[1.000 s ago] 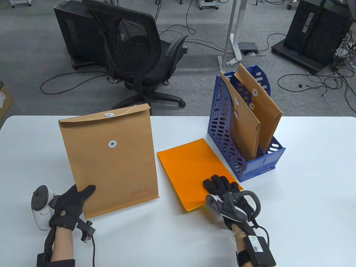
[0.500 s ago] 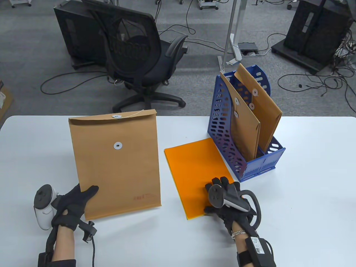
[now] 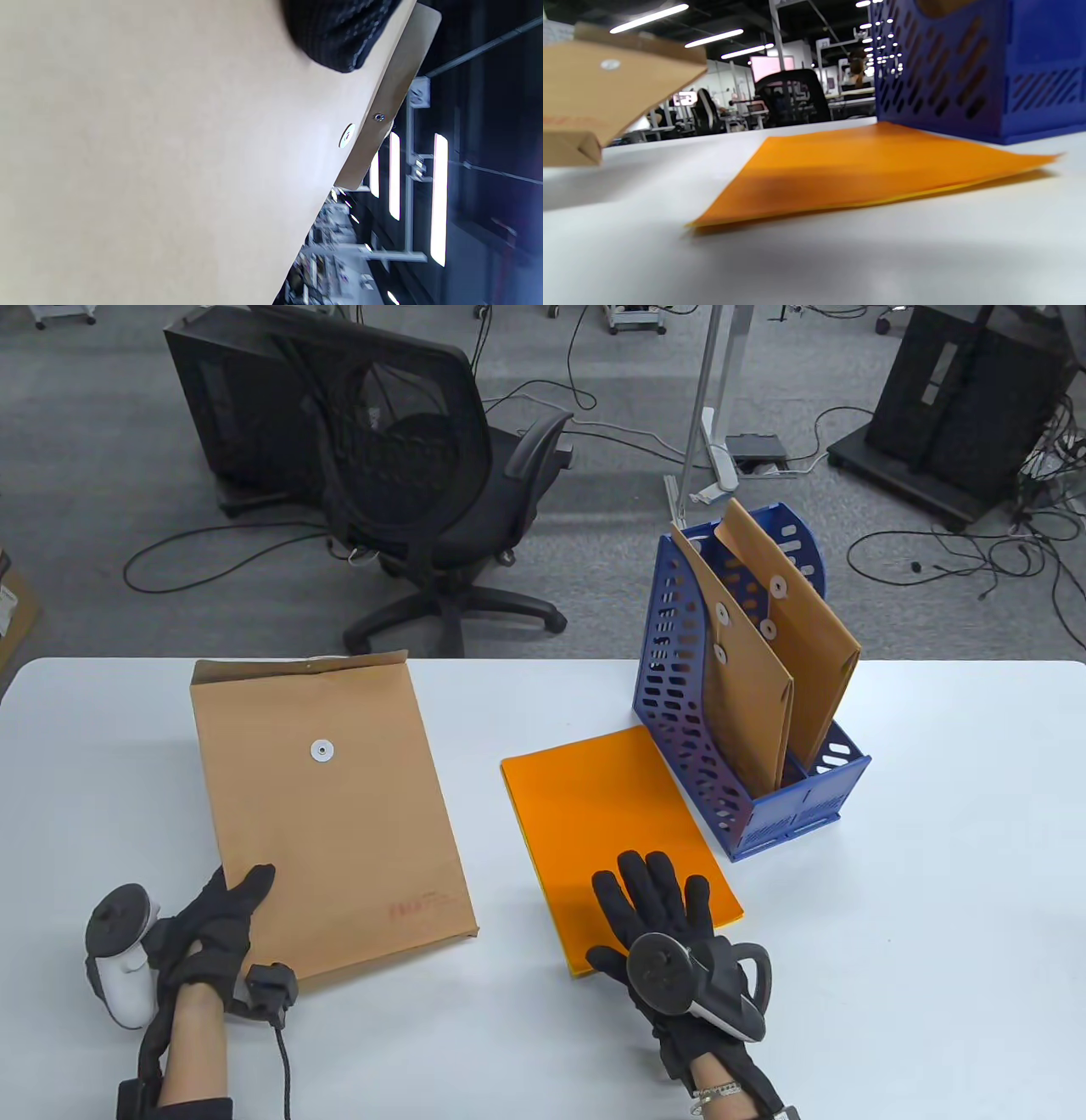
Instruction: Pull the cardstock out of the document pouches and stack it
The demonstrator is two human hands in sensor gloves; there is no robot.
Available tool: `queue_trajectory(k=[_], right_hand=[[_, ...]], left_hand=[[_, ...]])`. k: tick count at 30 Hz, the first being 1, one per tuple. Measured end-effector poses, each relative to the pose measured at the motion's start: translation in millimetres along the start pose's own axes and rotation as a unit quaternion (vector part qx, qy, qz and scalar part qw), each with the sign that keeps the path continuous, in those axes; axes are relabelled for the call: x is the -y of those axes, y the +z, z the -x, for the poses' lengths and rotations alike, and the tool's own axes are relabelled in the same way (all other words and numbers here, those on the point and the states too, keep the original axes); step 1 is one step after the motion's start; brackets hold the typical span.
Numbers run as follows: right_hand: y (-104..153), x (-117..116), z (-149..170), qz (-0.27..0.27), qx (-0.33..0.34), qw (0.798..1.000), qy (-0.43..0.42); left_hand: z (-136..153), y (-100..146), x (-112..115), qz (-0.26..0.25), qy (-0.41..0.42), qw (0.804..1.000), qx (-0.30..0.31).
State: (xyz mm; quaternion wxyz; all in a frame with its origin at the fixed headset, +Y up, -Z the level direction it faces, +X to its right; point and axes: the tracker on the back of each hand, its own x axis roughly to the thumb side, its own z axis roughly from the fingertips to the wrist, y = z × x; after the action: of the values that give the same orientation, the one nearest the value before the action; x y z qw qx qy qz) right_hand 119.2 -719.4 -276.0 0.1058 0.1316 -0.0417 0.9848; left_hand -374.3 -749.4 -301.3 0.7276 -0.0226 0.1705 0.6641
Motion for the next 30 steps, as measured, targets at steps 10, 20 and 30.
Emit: queue_trajectory(k=[10,20,30], right_hand=[[1,-6,6,-0.003,-0.011,1.0,0.004],[2,-5,15,0.005,-0.029,0.999,-0.021],[3,7,41,0.052,-0.092,0.989,-0.102]], left_hand=[[19,-1,-11,-0.102,-0.128,0.978,-0.132],[0,3,9,-0.123,-0.335,0.926,-0.119],[-38,24,77,0.069,-0.391,0.908,0.134]])
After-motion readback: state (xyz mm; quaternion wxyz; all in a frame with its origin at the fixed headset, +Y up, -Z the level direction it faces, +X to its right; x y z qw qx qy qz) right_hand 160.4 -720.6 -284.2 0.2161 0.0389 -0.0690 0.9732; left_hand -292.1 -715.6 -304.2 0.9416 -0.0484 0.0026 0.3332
